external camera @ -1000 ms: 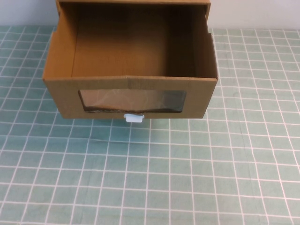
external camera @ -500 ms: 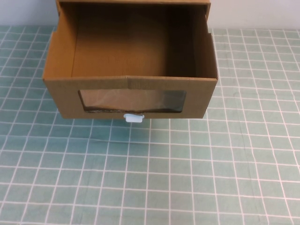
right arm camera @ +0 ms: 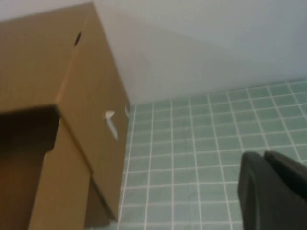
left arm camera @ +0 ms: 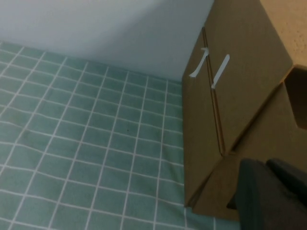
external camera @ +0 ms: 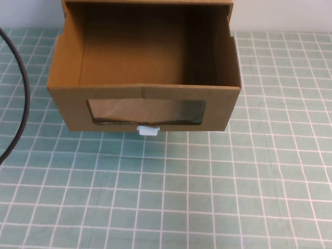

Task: Close the shoe box

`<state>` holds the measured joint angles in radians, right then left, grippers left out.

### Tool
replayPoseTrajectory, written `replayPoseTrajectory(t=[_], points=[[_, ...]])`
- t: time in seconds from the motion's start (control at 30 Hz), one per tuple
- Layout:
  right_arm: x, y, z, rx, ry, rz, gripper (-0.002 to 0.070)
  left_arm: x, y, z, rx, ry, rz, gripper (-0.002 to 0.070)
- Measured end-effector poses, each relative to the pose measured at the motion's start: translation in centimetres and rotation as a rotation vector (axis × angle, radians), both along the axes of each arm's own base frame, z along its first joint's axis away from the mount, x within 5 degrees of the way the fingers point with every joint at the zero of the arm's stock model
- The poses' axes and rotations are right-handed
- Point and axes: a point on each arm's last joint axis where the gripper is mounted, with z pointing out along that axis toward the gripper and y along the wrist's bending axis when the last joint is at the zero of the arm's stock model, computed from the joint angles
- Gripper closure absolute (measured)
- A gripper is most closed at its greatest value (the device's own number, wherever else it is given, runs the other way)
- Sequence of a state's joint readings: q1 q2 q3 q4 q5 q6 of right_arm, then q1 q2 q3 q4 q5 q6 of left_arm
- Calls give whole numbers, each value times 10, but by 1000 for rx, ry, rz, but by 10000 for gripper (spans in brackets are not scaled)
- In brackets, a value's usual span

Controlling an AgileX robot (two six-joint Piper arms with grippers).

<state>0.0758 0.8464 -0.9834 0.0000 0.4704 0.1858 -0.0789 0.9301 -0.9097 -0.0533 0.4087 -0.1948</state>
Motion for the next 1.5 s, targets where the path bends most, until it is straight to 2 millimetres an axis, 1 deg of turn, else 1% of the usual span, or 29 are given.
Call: replayPoseTrajectory(t=[0.1, 0.2, 0.27, 0.33, 0.43, 0.5, 0.63, 0.77, 0.9, 1.0, 1.07, 1.2, 1.33, 1.4, 1.5], points=[[10, 17, -9, -108, 69, 129, 690, 9, -1, 1, 5, 11, -7, 680], [21, 35, -15, -229, 139, 273, 691, 22, -5, 9, 64, -3, -57, 680], [27, 50, -16, -325, 154, 390, 690, 30, -9, 17, 119, -33, -124, 680], [31, 65, -12, -396, 138, 494, 690, 38, -15, 28, 147, -77, -192, 680], [31, 88, -5, -473, 91, 649, 690, 50, -27, 40, 146, -125, -316, 680], [29, 104, -5, -515, 60, 755, 690, 59, -35, 45, 170, -150, -409, 680], [23, 137, -16, -610, 13, 973, 690, 86, -51, 48, 150, -185, -578, 680], [14, 164, -28, -641, -2, 1150, 690, 113, -59, 49, 103, -201, -642, 680], [12, 186, -37, -587, -8, 1260, 690, 141, -63, 48, 43, -211, -653, 680], [18, 201, -51, -580, -2, 1328, 690, 162, -68, 44, 17, -208, -663, 680], [22, 211, -62, -600, 8, 1370, 690, 175, -77, 38, 17, -196, -698, 680], [23, 226, -79, -676, 15, 1442, 690, 197, -102, 22, 48, -130, -764, 680], [20, 237, -94, -808, 10, 1490, 690, 211, -126, 12, 95, -51, -795, 680], [22, 241, -99, -860, -3, 1487, 690, 218, -131, 6, 108, -6, -791, 680], [28, 245, -105, -916, -27, 1460, 690, 225, -134, 1, 69, 38, -770, 680]])
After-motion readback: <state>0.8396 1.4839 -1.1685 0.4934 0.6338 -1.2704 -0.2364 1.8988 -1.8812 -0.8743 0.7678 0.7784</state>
